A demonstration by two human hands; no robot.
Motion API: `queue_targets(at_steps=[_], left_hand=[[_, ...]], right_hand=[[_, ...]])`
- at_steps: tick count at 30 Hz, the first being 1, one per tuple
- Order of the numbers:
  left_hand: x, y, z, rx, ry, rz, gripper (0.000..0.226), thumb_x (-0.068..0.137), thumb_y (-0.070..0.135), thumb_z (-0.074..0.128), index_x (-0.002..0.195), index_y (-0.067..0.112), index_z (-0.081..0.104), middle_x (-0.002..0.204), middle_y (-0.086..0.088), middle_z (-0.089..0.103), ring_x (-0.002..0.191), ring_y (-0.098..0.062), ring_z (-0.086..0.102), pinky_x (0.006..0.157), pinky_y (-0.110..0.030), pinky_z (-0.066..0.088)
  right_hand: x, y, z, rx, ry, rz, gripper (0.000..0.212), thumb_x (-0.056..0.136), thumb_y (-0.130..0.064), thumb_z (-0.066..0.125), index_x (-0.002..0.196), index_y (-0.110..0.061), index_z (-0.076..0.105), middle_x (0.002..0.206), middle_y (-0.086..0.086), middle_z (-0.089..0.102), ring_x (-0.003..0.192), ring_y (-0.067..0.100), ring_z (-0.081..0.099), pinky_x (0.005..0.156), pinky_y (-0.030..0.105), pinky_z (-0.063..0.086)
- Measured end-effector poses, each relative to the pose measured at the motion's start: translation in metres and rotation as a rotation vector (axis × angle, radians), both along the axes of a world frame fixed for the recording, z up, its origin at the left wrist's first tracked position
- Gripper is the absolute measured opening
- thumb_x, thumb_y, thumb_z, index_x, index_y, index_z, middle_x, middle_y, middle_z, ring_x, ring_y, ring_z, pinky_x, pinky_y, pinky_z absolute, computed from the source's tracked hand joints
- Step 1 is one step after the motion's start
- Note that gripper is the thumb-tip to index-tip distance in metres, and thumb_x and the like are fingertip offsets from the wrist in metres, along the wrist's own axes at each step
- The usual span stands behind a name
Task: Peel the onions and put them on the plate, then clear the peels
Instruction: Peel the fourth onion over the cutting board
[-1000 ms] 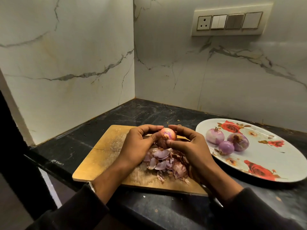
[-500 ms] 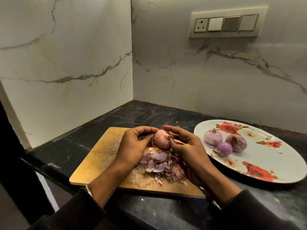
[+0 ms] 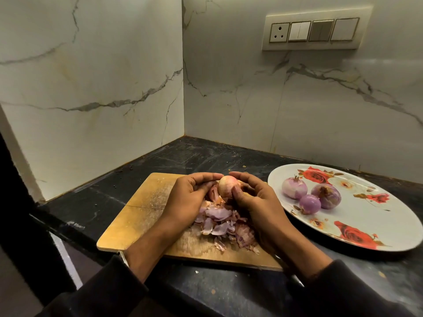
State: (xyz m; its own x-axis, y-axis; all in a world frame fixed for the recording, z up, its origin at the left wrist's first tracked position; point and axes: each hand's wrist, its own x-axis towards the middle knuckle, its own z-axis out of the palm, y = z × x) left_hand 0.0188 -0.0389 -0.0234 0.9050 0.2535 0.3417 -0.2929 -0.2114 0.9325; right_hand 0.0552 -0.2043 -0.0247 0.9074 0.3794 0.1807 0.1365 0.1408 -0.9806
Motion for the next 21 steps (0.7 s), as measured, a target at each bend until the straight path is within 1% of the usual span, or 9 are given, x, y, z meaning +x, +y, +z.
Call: queue_targets(at_steps=[3, 5, 6, 8, 10, 14, 17, 19, 21], left_hand=[[-0.0024, -0.0035, 0.0029, -0.056, 0.019, -0.073, 0.023, 0.101, 0.02, 0.054, 0.112, 0.018, 0.073, 0.101, -0.003, 0.076, 0.097, -0.018, 0.073, 0.083, -0.033, 0.061], [-0.0051, -0.0054, 0.0038, -0.065, 0.024, -0.129, 0.031, 0.09, 0.03, 0.062, 0.115, 0.015, 0.07, 0.102, -0.002, 0.076, 0.096, -0.017, 0.074, 0.079, -0.03, 0.061], [-0.0057, -0.0057, 0.0039, -0.038, 0.015, -0.129, 0.034, 0.085, 0.027, 0.068, 0.116, 0.015, 0.07, 0.102, 0.001, 0.076, 0.097, -0.014, 0.074, 0.078, -0.027, 0.061], [-0.0054, -0.0048, 0.004, -0.004, -0.003, -0.11, 0.036, 0.079, 0.011, 0.076, 0.115, 0.014, 0.071, 0.104, 0.002, 0.076, 0.098, -0.011, 0.073, 0.078, -0.023, 0.059], [-0.0044, -0.0031, 0.0036, -0.017, -0.014, -0.094, 0.037, 0.078, 0.0, 0.077, 0.114, 0.01, 0.073, 0.103, 0.0, 0.077, 0.097, -0.011, 0.073, 0.078, -0.022, 0.059], [-0.0031, 0.0005, 0.0037, -0.023, -0.015, -0.045, 0.034, 0.074, -0.002, 0.079, 0.106, 0.01, 0.076, 0.097, -0.001, 0.078, 0.094, -0.013, 0.074, 0.079, -0.026, 0.06], [-0.0005, 0.0024, 0.0017, -0.051, -0.033, -0.004, 0.024, 0.075, -0.006, 0.078, 0.094, 0.008, 0.078, 0.092, -0.002, 0.078, 0.09, -0.015, 0.075, 0.076, -0.025, 0.06], [0.0005, 0.0022, 0.0007, -0.078, -0.038, 0.02, 0.019, 0.078, -0.008, 0.076, 0.088, 0.007, 0.077, 0.088, -0.001, 0.078, 0.087, -0.016, 0.075, 0.07, -0.022, 0.059], [0.0004, 0.0007, 0.0003, -0.011, -0.039, 0.035, 0.019, 0.084, -0.004, 0.072, 0.09, 0.014, 0.077, 0.086, 0.003, 0.077, 0.083, -0.01, 0.073, 0.066, -0.019, 0.057]], right_hand=[[-0.001, -0.0007, 0.001, 0.01, -0.001, -0.021, 0.03, 0.097, -0.011, 0.064, 0.122, -0.026, 0.067, 0.118, 0.012, 0.07, 0.102, 0.026, 0.074, 0.089, 0.05, 0.06], [-0.0023, -0.0013, 0.0018, 0.017, -0.007, -0.027, 0.03, 0.096, -0.011, 0.064, 0.122, -0.027, 0.067, 0.118, 0.011, 0.069, 0.101, 0.026, 0.074, 0.089, 0.05, 0.06], [-0.0021, -0.0015, 0.0015, 0.014, -0.014, -0.027, 0.03, 0.096, -0.011, 0.065, 0.121, -0.027, 0.068, 0.119, 0.011, 0.069, 0.102, 0.026, 0.073, 0.088, 0.049, 0.061], [-0.002, -0.002, 0.0015, 0.001, -0.019, -0.028, 0.03, 0.095, -0.011, 0.066, 0.12, -0.027, 0.068, 0.118, 0.009, 0.07, 0.104, 0.026, 0.073, 0.088, 0.049, 0.061], [-0.0021, -0.0026, 0.0022, -0.006, -0.009, -0.026, 0.029, 0.097, -0.009, 0.063, 0.119, -0.027, 0.068, 0.118, 0.009, 0.07, 0.103, 0.026, 0.073, 0.088, 0.05, 0.061], [-0.0028, -0.0023, 0.005, 0.006, 0.036, -0.001, 0.028, 0.101, -0.007, 0.055, 0.12, -0.022, 0.069, 0.117, 0.01, 0.072, 0.102, 0.026, 0.073, 0.088, 0.047, 0.061], [-0.0028, -0.0021, 0.0057, 0.038, 0.056, 0.015, 0.027, 0.103, -0.01, 0.052, 0.122, -0.019, 0.068, 0.116, 0.012, 0.073, 0.104, 0.029, 0.072, 0.087, 0.044, 0.06], [-0.0022, -0.0023, 0.007, 0.06, 0.062, 0.008, 0.026, 0.102, -0.011, 0.052, 0.122, -0.018, 0.068, 0.113, 0.011, 0.074, 0.101, 0.029, 0.073, 0.081, 0.038, 0.06], [-0.0016, -0.0025, 0.0075, 0.057, 0.046, -0.009, 0.025, 0.101, -0.019, 0.055, 0.122, -0.019, 0.068, 0.11, 0.009, 0.075, 0.098, 0.027, 0.074, 0.075, 0.033, 0.059]])
